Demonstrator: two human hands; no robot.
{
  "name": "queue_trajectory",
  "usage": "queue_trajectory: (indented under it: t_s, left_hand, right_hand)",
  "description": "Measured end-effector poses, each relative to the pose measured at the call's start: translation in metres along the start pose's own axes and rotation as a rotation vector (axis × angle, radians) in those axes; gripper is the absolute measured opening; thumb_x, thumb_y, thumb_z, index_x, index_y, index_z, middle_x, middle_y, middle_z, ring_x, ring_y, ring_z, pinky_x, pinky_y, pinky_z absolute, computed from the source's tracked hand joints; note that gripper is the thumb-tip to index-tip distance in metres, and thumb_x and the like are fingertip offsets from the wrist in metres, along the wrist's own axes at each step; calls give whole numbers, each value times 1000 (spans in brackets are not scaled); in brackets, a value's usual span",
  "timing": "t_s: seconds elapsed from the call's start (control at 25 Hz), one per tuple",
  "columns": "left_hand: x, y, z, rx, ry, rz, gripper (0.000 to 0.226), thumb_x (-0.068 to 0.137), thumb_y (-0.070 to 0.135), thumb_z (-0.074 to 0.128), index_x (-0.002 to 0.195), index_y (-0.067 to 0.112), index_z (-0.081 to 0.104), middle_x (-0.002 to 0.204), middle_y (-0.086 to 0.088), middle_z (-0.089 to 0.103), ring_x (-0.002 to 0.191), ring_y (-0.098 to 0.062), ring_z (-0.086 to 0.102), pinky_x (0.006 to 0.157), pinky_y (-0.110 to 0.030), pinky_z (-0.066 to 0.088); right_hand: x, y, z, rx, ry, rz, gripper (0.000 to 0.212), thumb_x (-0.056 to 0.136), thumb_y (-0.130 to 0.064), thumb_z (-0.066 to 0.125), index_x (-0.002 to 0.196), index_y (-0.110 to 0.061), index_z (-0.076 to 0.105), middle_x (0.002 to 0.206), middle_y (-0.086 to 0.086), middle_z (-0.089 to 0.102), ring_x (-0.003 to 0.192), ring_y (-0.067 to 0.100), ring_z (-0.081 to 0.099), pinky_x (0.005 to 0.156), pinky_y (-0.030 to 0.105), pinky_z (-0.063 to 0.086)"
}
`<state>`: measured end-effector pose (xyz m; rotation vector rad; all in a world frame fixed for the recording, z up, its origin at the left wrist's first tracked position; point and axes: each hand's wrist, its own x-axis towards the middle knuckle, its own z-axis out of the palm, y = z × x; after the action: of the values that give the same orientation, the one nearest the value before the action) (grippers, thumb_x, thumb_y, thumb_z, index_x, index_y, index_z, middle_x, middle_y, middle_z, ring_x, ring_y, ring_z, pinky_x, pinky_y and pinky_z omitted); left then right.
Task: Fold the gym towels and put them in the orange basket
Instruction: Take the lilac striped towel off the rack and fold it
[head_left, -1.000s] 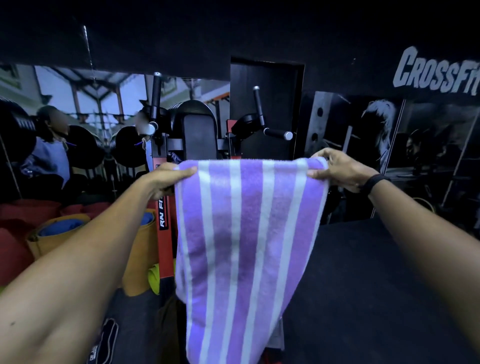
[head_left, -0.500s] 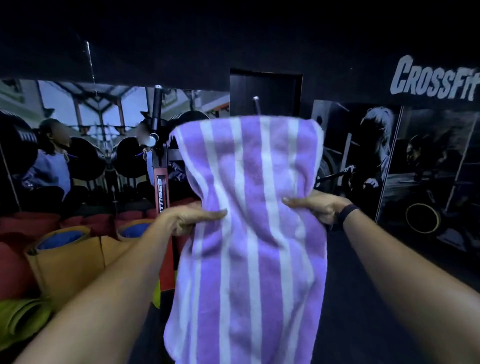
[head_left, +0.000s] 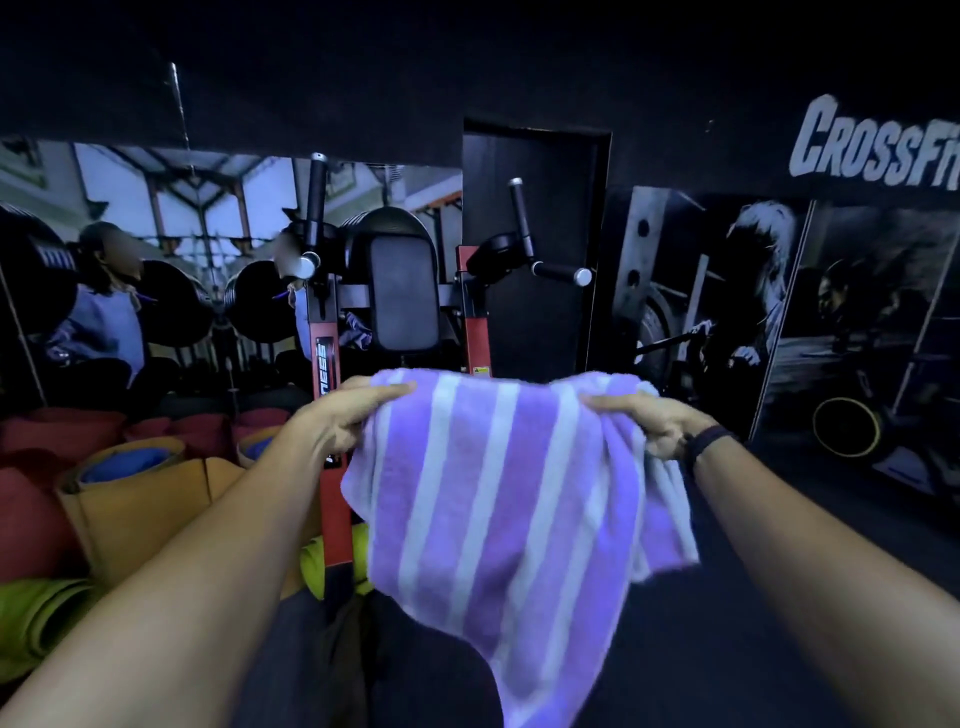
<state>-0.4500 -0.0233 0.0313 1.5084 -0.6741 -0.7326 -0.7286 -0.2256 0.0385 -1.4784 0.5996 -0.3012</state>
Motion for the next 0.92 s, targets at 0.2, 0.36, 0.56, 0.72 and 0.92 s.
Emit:
queue_trajectory:
  t_s: [0.2,0.36,0.56,0.72,0.92]
  left_hand:
    - [11,17,-5,-145,206,19,48,79,25,77,120,8,58,103,-12,70,82,-23,68,82,-39,55]
    - [4,19,-1,-246,151,21,14,83,11,71,94,5,64,68,-7,72,53,-18,69,49,-33,57]
    - [-1,14,-5,-376,67,87,43,72,-10,71,114,-7,60,91,-19,72,76,-26,72,74,-45,59]
    - [-7,14,-6,243,-26,171,76,65,-1,84,133,12,53,121,-3,52,109,-19,53,85,-29,53]
    - [3,5,-2,481,-4,197,34,63,13,88,52,14,57,51,2,42,43,-6,35,42,-16,26]
  right_hand:
    - [16,-6,-1,99,-22,-52,54,69,-14,82,118,-1,62,104,17,72,92,24,72,71,35,60]
    - [28,-12,1,344,134,-96,37,89,-15,63,122,1,61,114,16,69,105,25,67,80,36,58]
    - [33,-26,-7,78,273,-122,32,71,-4,80,99,-1,64,75,9,70,68,23,68,70,40,57]
    - [70,-21,-44,-56,459,-45,66,40,-9,93,99,0,65,81,12,65,79,23,62,76,41,50]
    - [42,-28,-20,-33,436,-132,132,43,-18,98,147,-13,17,128,13,54,117,36,58,94,65,43]
